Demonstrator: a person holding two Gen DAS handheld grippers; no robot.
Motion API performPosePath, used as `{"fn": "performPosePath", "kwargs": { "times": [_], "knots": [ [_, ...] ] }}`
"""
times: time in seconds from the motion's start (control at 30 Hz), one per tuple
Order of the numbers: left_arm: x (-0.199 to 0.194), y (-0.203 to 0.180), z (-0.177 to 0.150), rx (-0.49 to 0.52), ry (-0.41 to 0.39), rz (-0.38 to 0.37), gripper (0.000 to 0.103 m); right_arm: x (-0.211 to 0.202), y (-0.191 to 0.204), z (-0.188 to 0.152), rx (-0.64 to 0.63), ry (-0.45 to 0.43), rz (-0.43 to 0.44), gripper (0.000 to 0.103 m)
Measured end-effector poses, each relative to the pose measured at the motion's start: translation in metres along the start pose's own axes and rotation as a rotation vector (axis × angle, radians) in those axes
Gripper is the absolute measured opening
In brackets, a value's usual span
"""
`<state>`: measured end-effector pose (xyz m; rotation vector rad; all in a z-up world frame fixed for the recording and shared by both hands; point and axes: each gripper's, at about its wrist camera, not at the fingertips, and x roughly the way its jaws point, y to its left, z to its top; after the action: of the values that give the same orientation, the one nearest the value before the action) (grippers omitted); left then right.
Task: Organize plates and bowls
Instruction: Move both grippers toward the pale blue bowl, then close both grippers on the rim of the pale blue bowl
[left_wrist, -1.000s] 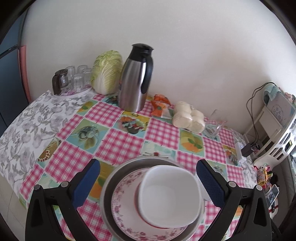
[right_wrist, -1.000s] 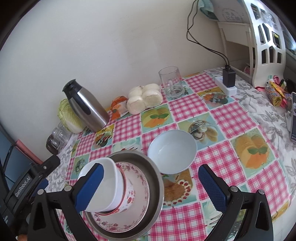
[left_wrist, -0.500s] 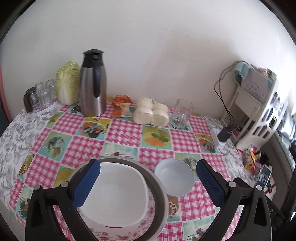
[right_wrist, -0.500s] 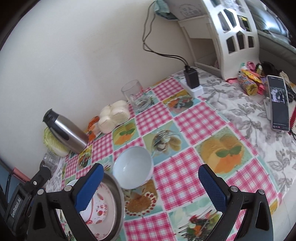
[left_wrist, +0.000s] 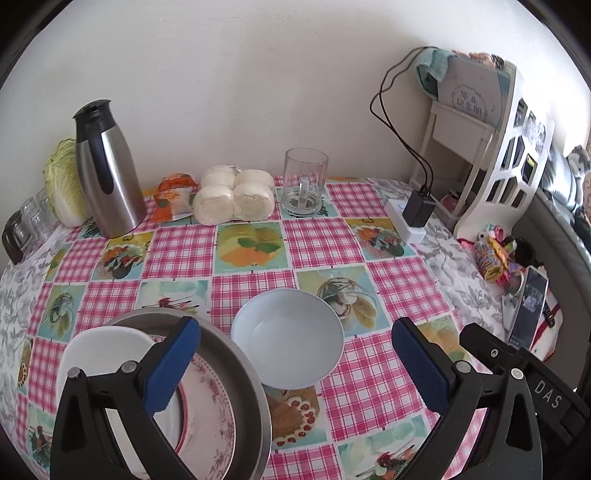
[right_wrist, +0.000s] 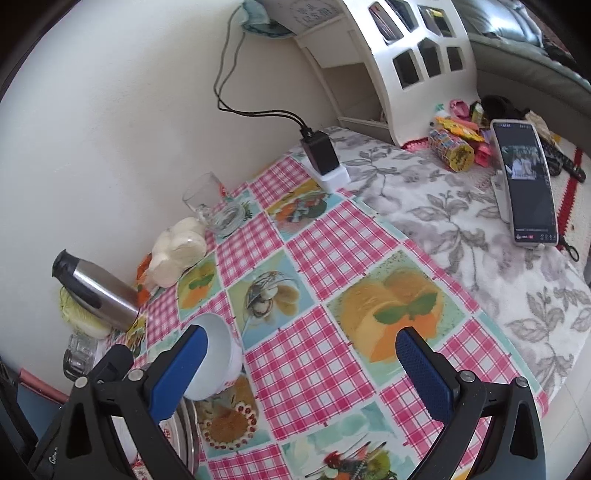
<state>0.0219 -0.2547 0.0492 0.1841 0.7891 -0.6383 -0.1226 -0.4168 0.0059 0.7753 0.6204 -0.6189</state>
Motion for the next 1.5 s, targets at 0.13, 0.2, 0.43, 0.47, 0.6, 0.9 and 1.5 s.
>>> {"fn": "performPosePath", "kwargs": {
  "times": [0.13,0.2,0.43,0.47,0.6,0.9,1.5],
  "knots": [
    [0.019,0.001,-0.002,-0.008,0.021,0.020,0.103,0.018,-0.012,0.000,0.027,0.029,-0.014,0.103],
    [0.028,0.002,-0.002,-0.004,0.032,0.025,0.101,0.028,-0.014,-0.002,0.026,0.047,-0.014,0.103],
    [0.045,0.007,-0.001,0.011,0.039,0.081,0.084,0.061,-0.006,-0.012,0.005,0.099,0.011,0.103],
    [0.047,0.008,-0.001,0.020,0.038,0.101,0.084,0.065,-0.005,-0.013,0.003,0.105,0.017,0.103],
    [0.055,0.013,0.000,0.025,0.049,0.147,0.082,0.076,0.002,-0.016,-0.016,0.113,0.035,0.103],
    [0.065,0.023,0.000,0.003,0.068,0.175,0.078,0.092,0.013,-0.020,-0.021,0.123,0.106,0.091],
    [0.072,0.024,0.001,0.031,0.063,0.189,0.077,0.109,0.036,-0.028,-0.069,0.124,0.183,0.041]
  ]
}}
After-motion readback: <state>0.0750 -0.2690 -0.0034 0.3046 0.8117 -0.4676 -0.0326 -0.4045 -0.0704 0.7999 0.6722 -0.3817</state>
